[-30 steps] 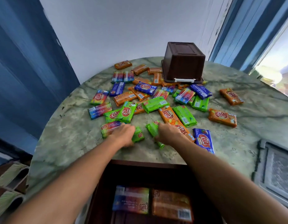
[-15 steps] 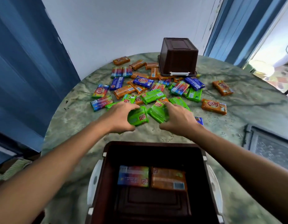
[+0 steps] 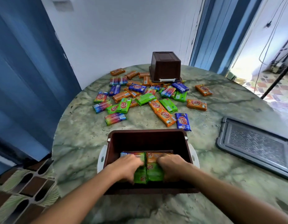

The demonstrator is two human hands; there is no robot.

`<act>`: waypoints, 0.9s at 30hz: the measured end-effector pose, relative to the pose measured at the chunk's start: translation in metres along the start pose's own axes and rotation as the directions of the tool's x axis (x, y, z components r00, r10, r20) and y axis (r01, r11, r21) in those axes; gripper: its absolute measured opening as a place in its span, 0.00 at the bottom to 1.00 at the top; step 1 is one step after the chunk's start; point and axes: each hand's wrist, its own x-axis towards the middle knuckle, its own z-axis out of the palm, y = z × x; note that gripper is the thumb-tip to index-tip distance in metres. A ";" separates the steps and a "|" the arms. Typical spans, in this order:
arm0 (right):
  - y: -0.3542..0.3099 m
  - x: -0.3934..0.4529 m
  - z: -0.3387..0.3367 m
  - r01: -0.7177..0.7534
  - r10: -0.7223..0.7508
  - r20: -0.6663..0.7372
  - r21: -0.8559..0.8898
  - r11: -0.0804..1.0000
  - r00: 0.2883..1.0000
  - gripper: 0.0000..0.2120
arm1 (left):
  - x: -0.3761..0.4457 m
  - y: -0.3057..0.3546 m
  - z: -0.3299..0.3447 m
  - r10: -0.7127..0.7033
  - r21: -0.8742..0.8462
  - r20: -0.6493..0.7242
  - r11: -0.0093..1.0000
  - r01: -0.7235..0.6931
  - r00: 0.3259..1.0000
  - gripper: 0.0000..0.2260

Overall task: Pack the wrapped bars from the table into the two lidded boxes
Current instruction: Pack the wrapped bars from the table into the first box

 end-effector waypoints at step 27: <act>0.068 0.057 -0.054 -0.076 0.110 -0.314 0.121 0.990 0.943 0.11 | 0.036 -0.067 -0.068 -0.249 -0.150 -0.250 0.965 0.217 0.936 0.09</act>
